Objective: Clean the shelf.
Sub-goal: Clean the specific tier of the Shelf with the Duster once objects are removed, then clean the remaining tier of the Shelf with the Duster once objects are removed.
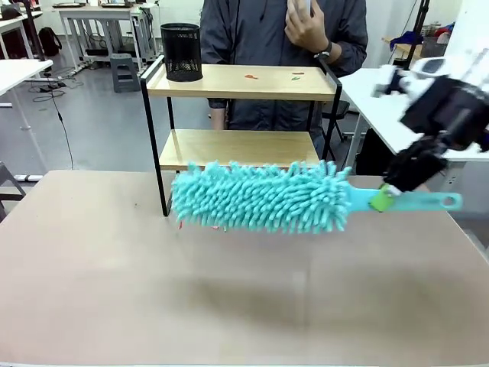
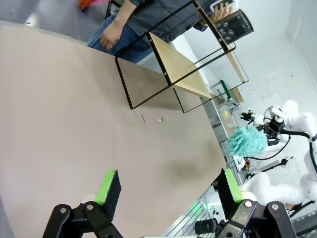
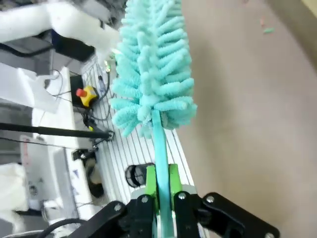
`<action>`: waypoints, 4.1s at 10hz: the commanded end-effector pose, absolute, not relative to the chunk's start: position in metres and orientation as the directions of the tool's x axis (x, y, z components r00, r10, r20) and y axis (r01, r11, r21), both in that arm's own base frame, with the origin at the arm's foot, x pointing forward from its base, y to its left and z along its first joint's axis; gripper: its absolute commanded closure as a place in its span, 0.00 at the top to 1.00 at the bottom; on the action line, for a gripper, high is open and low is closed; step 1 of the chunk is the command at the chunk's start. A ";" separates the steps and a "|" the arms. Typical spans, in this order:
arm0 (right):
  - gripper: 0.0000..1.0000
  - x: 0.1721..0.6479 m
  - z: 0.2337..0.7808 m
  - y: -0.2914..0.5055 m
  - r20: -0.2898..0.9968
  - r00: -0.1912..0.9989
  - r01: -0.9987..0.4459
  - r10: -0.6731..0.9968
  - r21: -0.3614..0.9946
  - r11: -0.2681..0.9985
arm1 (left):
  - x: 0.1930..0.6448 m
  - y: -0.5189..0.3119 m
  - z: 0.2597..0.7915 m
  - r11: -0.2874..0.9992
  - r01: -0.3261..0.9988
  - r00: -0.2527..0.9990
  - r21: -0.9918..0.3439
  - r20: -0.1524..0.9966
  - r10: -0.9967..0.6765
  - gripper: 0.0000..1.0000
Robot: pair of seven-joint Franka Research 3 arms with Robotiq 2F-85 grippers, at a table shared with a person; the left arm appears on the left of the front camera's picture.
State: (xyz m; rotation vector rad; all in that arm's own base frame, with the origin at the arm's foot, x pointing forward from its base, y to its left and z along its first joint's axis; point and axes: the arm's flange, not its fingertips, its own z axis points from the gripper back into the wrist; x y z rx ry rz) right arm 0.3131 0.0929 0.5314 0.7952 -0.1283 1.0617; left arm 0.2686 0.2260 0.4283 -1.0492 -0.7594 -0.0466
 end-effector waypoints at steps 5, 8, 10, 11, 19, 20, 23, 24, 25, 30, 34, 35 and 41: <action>0.12 0.188 0.470 -0.122 0.577 0.799 -0.346 -0.169 0.671 0.656 | 0.270 0.224 0.428 0.516 0.401 0.732 -0.757 0.604 0.316 1.00; 0.12 0.199 0.416 -0.149 0.437 0.767 -0.057 -0.470 0.776 0.628 | 0.270 0.224 0.428 0.516 0.401 0.732 -0.757 0.604 0.316 1.00; 0.12 0.187 0.477 -0.216 0.487 0.806 -0.153 -0.336 0.721 0.676 | 0.270 0.224 0.428 0.516 0.401 0.732 -0.757 0.604 0.316 1.00; 0.12 0.187 0.477 -0.216 0.487 0.806 -0.153 -0.336 0.721 0.676 | 0.270 0.224 0.428 0.516 0.401 0.732 -0.757 0.604 0.316 1.00; 0.12 0.187 0.477 -0.216 0.487 0.806 -0.153 -0.336 0.721 0.676 | 0.270 0.224 0.428 0.516 0.401 0.732 -0.757 0.604 0.316 1.00; 0.12 0.187 0.477 -0.216 0.487 0.806 -0.153 -0.336 0.721 0.676 | 0.270 0.224 0.428 0.516 0.401 0.732 -0.757 0.604 0.316 1.00; 0.12 0.187 0.477 -0.216 0.487 0.806 -0.153 -0.336 0.721 0.676 | 0.270 0.224 0.428 0.516 0.401 0.732 -0.757 0.604 0.316 1.00; 0.12 0.187 0.477 -0.216 0.487 0.806 -0.153 -0.336 0.721 0.676 | 0.270 0.224 0.428 0.516 0.401 0.732 -0.757 0.604 0.316 1.00; 0.12 0.187 0.477 -0.216 0.487 0.806 -0.153 -0.336 0.721 0.676 | 0.270 0.224 0.428 0.516 0.401 0.732 -0.757 0.604 0.316 1.00; 0.12 0.227 0.606 -0.176 0.664 0.682 -0.158 -0.307 0.543 0.824 | 0.270 0.224 0.428 0.516 0.401 0.732 -0.757 0.604 0.316 1.00; 0.12 0.336 0.704 -0.031 0.691 0.721 -0.321 0.052 0.268 0.908 | 0.270 0.224 0.428 0.516 0.401 0.732 -0.757 0.604 0.316 1.00; 0.12 0.349 0.702 0.005 0.708 0.698 -0.373 0.107 0.232 0.898 | 0.270 0.224 0.428 0.516 0.401 0.732 -0.757 0.604 0.316 1.00; 0.12 0.363 0.702 0.038 0.686 0.711 -0.359 0.154 0.166 0.919 | 0.270 0.224 0.428 0.516 0.401 0.732 -0.757 0.604 0.316 1.00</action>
